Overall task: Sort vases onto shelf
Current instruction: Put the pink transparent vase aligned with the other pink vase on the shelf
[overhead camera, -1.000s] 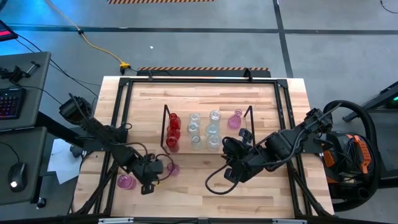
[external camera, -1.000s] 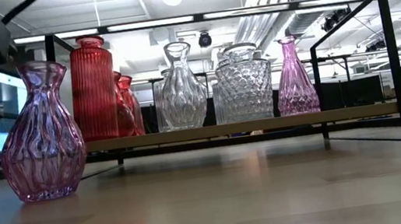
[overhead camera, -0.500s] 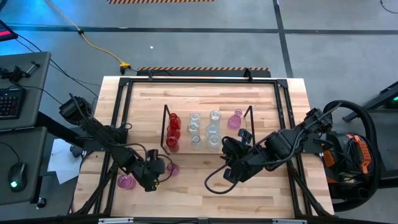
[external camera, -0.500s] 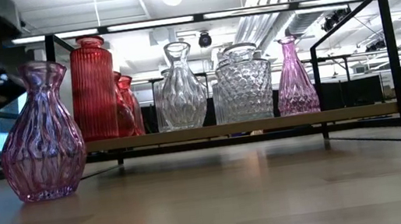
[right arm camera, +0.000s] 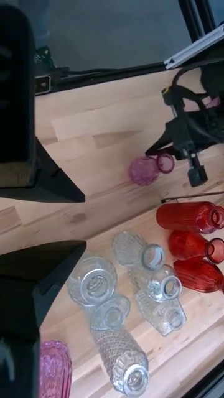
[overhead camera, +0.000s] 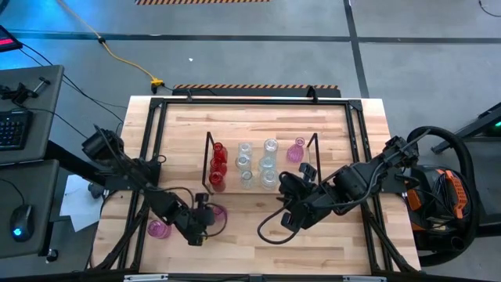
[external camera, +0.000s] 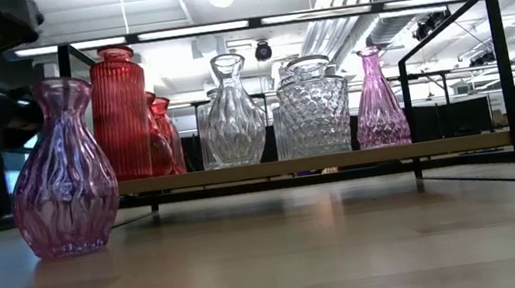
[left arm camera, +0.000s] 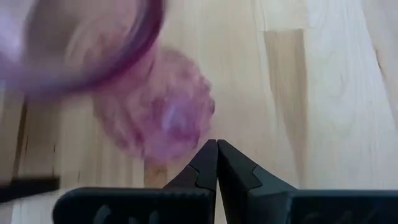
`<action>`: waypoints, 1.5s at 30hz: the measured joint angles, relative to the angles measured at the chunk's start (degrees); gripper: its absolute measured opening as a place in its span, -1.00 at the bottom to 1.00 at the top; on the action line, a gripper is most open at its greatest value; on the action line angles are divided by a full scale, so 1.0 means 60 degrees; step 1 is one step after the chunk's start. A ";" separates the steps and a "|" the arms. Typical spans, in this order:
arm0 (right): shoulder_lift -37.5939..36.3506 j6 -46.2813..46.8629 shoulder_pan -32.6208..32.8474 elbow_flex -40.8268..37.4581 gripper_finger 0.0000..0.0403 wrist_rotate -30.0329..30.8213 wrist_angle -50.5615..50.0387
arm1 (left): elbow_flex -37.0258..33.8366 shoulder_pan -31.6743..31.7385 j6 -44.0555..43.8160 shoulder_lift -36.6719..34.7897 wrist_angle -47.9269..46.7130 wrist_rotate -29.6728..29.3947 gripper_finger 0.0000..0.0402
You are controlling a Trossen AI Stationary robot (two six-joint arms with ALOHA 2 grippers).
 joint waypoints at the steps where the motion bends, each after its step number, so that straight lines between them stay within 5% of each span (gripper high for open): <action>1: 0.0000 -0.0003 0.0000 0.0000 -0.55 -0.0040 0.0003 | 0.0158 0.0055 0.0128 0.0168 0.0016 0.0000 -1.00; 13: -0.0004 -0.0073 0.0040 0.0000 -0.55 -0.0587 0.0021 | 0.1474 0.0782 0.1548 0.1679 0.0027 0.0226 -1.00; 29: -0.0004 -0.0296 0.0390 0.0000 -0.55 -0.0695 -0.0187 | 0.1753 0.0285 -0.0617 0.1434 -0.0892 0.0368 -1.00; 45: -0.0004 -0.0167 0.0561 0.0000 -0.55 -0.0706 -0.0197 | 0.1727 0.0443 -0.0369 0.1434 -0.2266 -0.1852 -1.00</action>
